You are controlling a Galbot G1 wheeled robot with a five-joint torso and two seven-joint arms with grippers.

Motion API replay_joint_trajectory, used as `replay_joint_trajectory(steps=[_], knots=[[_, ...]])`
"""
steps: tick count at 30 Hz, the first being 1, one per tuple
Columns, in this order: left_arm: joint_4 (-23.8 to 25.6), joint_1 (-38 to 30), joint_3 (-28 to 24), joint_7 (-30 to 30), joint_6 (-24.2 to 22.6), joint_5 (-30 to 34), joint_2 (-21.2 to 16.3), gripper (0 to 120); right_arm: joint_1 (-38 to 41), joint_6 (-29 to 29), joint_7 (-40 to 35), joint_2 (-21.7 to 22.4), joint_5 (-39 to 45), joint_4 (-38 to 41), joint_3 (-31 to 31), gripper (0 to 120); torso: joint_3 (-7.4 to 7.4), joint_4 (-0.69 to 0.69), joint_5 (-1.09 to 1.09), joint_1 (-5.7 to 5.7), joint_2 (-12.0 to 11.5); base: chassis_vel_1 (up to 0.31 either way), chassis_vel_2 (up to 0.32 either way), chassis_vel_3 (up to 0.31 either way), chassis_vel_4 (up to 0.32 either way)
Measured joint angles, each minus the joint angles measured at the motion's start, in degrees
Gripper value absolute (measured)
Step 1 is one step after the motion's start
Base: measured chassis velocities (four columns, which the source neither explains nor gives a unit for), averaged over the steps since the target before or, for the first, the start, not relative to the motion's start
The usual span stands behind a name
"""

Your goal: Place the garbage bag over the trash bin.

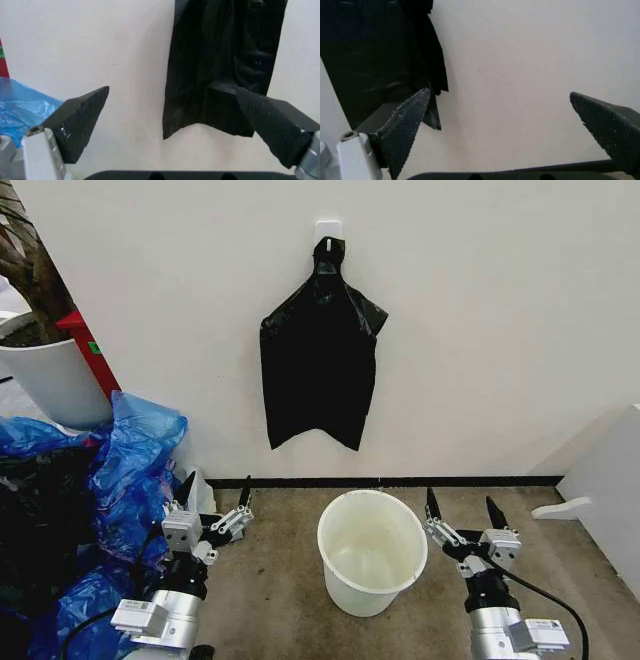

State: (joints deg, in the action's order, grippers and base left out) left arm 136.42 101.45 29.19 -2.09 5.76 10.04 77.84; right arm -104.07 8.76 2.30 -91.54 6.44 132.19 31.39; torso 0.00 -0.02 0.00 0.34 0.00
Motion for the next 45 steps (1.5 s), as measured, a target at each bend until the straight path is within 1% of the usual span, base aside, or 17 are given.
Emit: replay_joint_trajectory(steps=[7,16,21,24,26,29,33,34,36,38,40,45], knots=[[-0.5,-0.4,0.0,0.0,0.0,0.0,-0.3,100,0.1,0.7,0.0,-0.1,-0.4,-0.6,0.0,100,0.00,0.00,0.00,0.00,0.0,0.000,0.000,0.000,0.000],[-0.8,-2.2,-0.4,0.0,-1.5,0.4,-0.7,100,1.0,1.4,-0.3,0.0,-0.4,-1.8,0.2,100,0.00,0.00,0.00,0.00,0.0,0.000,0.000,0.000,0.000],[-1.4,-4.2,-0.4,-0.1,-2.8,1.3,-2.3,100,2.8,2.2,-1.0,0.4,-0.1,-3.6,1.0,100,0.00,0.00,0.00,0.00,0.0,0.000,0.000,0.000,0.000],[-2.0,-6.6,-0.3,-0.1,-4.2,3.0,-3.7,100,3.8,1.9,-1.2,1.5,0.6,-4.4,0.9,100,0.00,-0.01,-0.01,0.00,0.0,0.000,0.000,0.000,0.000],[-2.5,-7.4,-0.2,-0.2,-4.2,3.8,-4.2,100,4.4,1.9,-1.2,2.1,0.7,-4.8,0.8,100,0.00,-0.01,0.00,0.00,0.0,0.000,0.000,0.000,0.000],[-4.3,-7.7,0.0,0.1,-1.2,6.9,-5.3,100,6.2,2.3,-1.2,3.0,1.2,-5.8,0.8,100,0.00,0.00,0.00,0.00,0.0,0.000,0.000,0.000,0.000],[-7.2,-6.8,-0.5,-0.9,4.7,8.7,-7.0,100,8.4,3.8,-1.2,5.6,3.5,-7.1,1.1,100,0.00,0.01,0.00,0.00,0.0,0.000,0.000,0.000,0.000],[-7.2,-6.8,-0.5,-0.9,4.7,8.7,-7.0,100,8.4,3.8,-1.2,5.6,3.5,-7.1,1.1,100,0.00,0.01,0.00,0.00,0.0,0.000,0.000,0.000,0.000],[-8.2,-6.7,-0.4,-1.7,6.9,8.8,-7.5,100,8.6,3.9,-1.1,6.5,4.7,-7.6,1.3,100,0.00,0.00,0.00,0.00,0.0,0.000,0.000,0.000,0.000],[-8.4,-6.6,0.2,-2.3,8.4,10.4,-8.2,100,9.1,4.6,-0.5,7.1,5.5,-8.5,1.5,100,0.00,0.00,-0.01,0.00,0.0,0.000,0.000,0.000,0.000],[-7.6,-6.2,0.7,-2.6,8.6,12.2,-9.0,100,9.6,4.9,-0.1,7.1,5.2,-9.2,1.8,100,0.01,0.01,0.00,0.00,0.0,0.000,0.000,0.000,0.000],[-6.3,-5.7,1.2,-3.0,8.0,13.8,-10.6,100,9.7,5.0,0.8,6.6,5.6,-9.3,1.8,100,0.00,0.00,0.01,0.00,0.0,0.000,0.000,0.000,0.000]])
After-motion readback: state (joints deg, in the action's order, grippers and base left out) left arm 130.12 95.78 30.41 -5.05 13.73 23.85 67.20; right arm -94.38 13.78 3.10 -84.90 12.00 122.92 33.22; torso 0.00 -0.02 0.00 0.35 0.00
